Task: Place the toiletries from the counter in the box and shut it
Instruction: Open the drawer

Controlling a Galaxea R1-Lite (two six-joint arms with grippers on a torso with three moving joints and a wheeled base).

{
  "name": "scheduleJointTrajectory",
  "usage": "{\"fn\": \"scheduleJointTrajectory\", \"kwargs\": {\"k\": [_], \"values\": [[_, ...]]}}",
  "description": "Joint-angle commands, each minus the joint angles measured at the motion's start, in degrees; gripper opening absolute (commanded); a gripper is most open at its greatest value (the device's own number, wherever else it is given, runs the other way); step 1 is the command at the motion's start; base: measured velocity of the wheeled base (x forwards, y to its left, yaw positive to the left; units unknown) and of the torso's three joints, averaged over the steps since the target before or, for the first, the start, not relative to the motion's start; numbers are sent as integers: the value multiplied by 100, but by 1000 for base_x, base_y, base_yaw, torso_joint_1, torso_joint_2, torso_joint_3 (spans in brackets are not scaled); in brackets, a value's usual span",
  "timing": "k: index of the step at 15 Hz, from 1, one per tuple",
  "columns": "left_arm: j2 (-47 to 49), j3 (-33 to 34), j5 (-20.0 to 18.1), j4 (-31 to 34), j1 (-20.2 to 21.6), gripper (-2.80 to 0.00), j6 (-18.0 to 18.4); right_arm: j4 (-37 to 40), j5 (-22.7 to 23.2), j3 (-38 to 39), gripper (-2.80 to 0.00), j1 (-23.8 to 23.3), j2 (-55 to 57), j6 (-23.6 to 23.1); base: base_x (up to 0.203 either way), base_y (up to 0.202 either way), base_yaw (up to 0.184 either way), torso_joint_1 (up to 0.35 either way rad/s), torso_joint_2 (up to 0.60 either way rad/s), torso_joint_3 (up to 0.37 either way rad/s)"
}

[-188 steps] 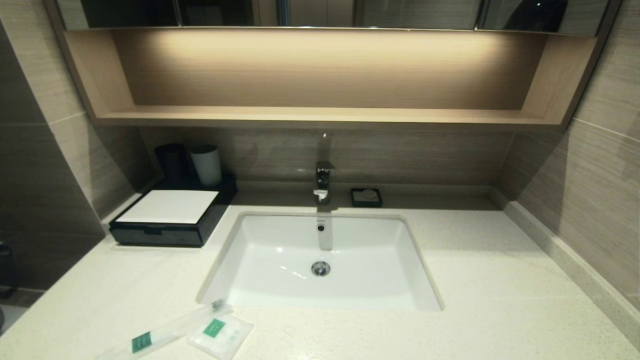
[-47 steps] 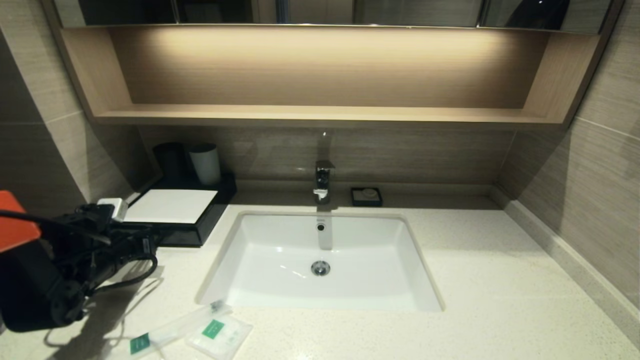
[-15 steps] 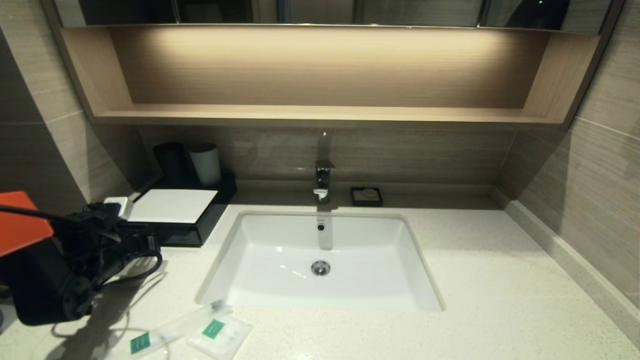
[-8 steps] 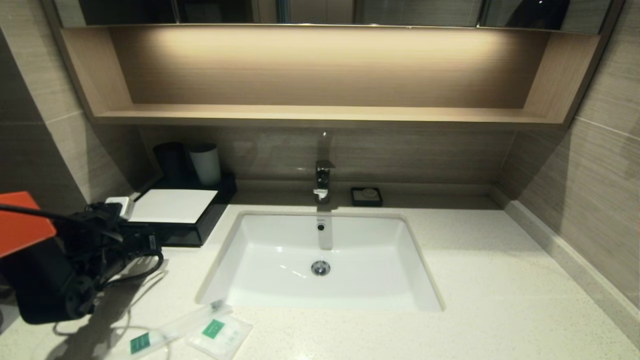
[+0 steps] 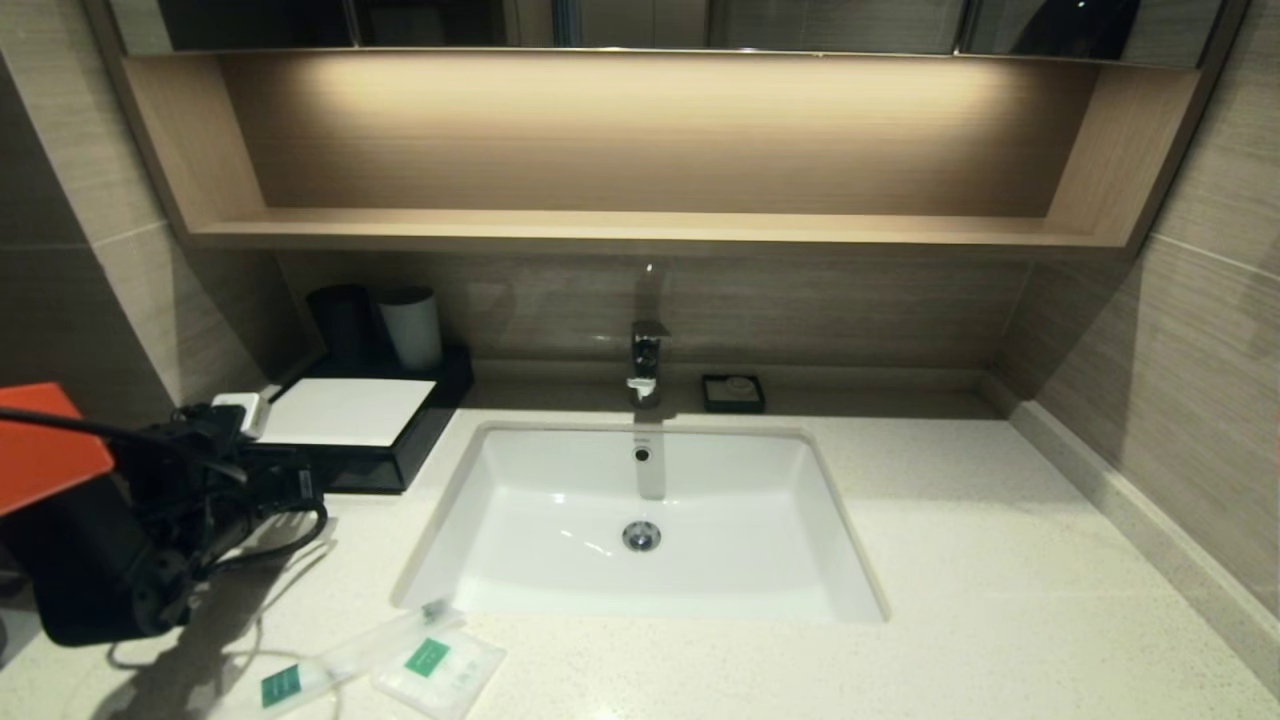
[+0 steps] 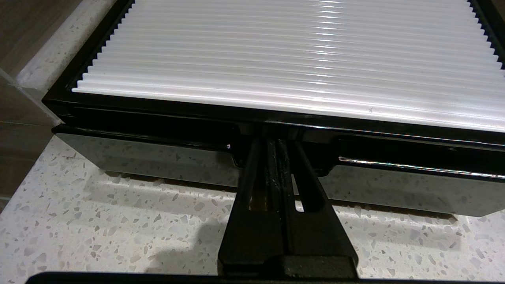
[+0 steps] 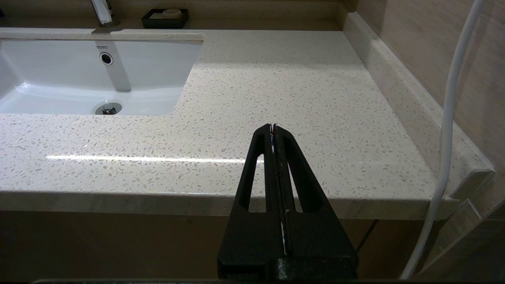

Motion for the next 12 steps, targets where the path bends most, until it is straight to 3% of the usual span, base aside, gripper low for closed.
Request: {"fn": "scheduleJointTrajectory", "kwargs": {"k": [1, 12], "values": [[10, -15, -6, -53, -3, -280, 5, -1, 0, 9, -280, 1, 5, 0, 0, 0, 0, 0, 0, 0], [-48, -45, -6, -8, -3, -280, -4, -1, 0, 9, -280, 1, -4, 0, 0, 0, 0, 0, 0, 0]]}}
